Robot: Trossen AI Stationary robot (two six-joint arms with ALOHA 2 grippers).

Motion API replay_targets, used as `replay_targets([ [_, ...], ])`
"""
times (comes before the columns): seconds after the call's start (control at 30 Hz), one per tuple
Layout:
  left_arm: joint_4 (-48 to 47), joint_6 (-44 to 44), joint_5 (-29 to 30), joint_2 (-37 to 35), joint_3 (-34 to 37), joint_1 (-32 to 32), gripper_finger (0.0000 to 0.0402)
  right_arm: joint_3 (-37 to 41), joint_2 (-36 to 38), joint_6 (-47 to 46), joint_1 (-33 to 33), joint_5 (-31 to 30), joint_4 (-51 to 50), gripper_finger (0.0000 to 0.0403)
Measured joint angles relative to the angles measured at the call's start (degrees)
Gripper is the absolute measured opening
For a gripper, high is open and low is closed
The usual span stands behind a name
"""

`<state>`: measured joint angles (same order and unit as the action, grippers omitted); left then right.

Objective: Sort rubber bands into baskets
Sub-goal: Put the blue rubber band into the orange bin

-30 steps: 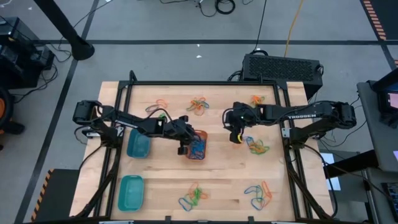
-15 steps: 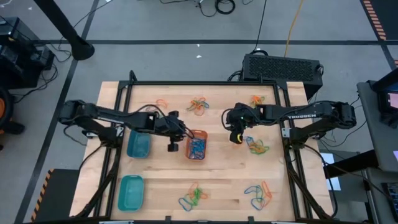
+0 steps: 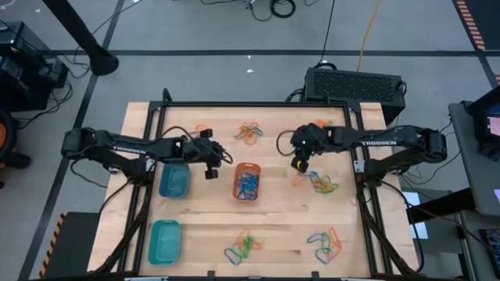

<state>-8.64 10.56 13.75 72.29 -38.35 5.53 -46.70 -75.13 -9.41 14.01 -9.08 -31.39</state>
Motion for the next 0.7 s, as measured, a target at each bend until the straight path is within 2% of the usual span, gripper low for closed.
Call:
replay_targets([
  [0.13,12.89,0.80,-5.32,-0.16,5.98,4.70,0.0122,0.00,-0.01,-0.44,6.94,0.07,-3.37,0.0105],
  [0.33,27.55,-0.70,-17.03,-0.23,11.11,9.33,0.0122,1.76,-0.01,-0.95,16.30,0.00,-3.94,0.0105],
  [0.47,29.81,-1.19,-20.70,-0.20,11.48,9.78,0.0122,5.54,-0.03,-1.38,18.92,0.04,-2.07,0.0105],
  [0.63,31.35,-1.27,-21.10,-0.22,11.48,9.72,0.0122,9.90,-0.03,-1.95,20.07,0.71,2.55,0.0105],
  [0.7,31.27,-1.81,-21.10,-0.20,11.48,9.72,0.0122,11.01,-0.03,-1.89,19.72,2.99,3.59,0.0105],
])
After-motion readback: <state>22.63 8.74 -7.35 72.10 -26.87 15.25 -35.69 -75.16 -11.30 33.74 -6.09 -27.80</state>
